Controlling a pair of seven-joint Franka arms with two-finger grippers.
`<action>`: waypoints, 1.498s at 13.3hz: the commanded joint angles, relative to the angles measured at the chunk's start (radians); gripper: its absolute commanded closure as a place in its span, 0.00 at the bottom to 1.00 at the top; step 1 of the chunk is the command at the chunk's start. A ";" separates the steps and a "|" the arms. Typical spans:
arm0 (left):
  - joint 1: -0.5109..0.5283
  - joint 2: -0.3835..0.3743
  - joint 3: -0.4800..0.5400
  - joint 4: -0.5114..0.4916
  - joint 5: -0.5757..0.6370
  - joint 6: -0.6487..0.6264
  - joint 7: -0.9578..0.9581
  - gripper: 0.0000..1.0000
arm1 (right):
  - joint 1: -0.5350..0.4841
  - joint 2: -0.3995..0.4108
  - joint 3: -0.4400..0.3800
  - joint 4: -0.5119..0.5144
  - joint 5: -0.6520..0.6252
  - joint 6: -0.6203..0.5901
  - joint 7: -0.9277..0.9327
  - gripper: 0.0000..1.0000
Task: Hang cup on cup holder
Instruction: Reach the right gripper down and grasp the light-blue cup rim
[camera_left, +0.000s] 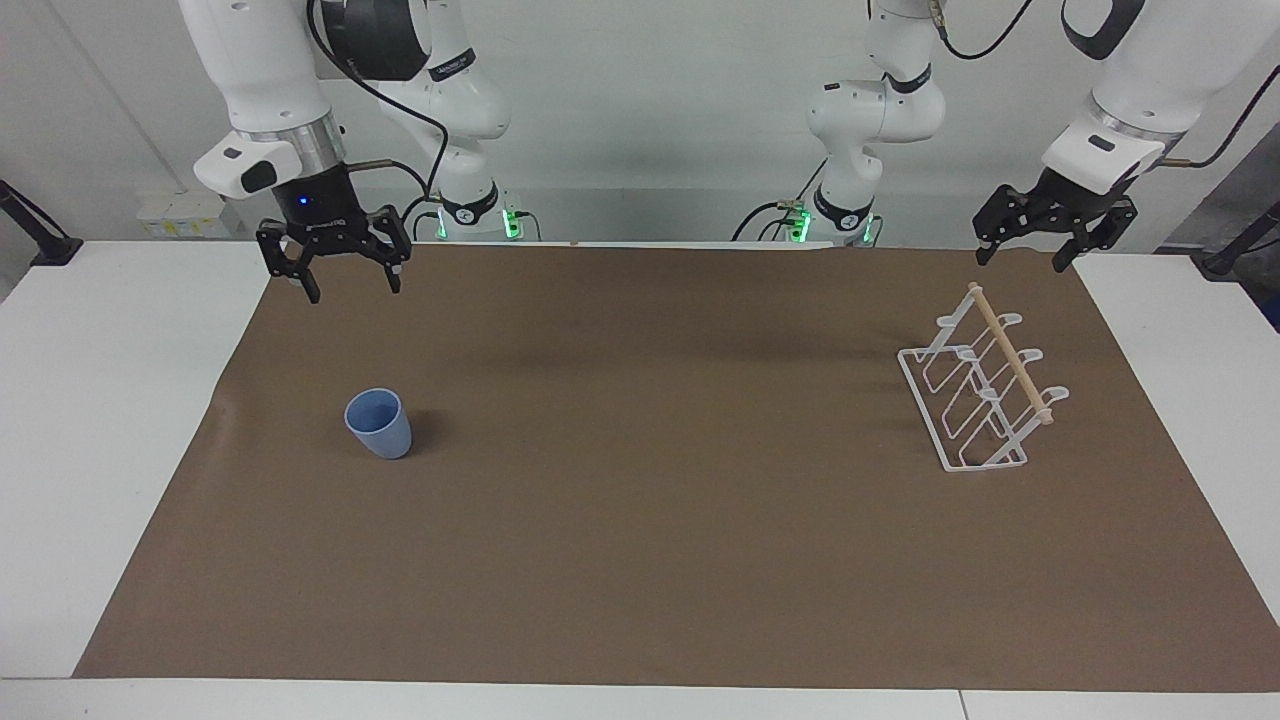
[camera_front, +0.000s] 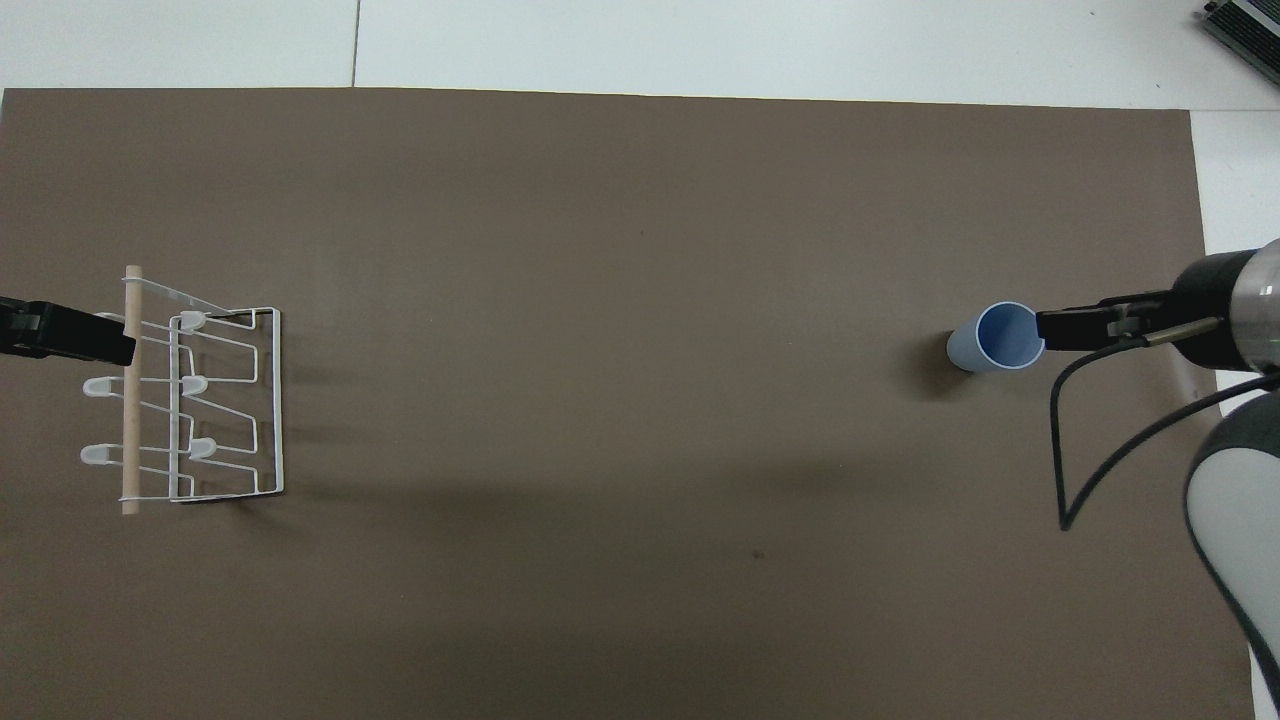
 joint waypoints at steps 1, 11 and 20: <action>-0.003 -0.012 0.001 -0.011 0.007 -0.001 -0.006 0.00 | 0.000 -0.017 0.001 -0.124 0.080 0.101 0.065 0.00; -0.007 -0.014 0.001 -0.011 0.007 -0.002 -0.004 0.00 | 0.006 0.219 0.001 -0.145 0.064 0.368 0.001 0.00; -0.012 -0.014 -0.002 -0.011 0.007 -0.001 -0.003 0.00 | -0.006 0.258 -0.002 -0.252 0.027 0.441 -0.085 0.00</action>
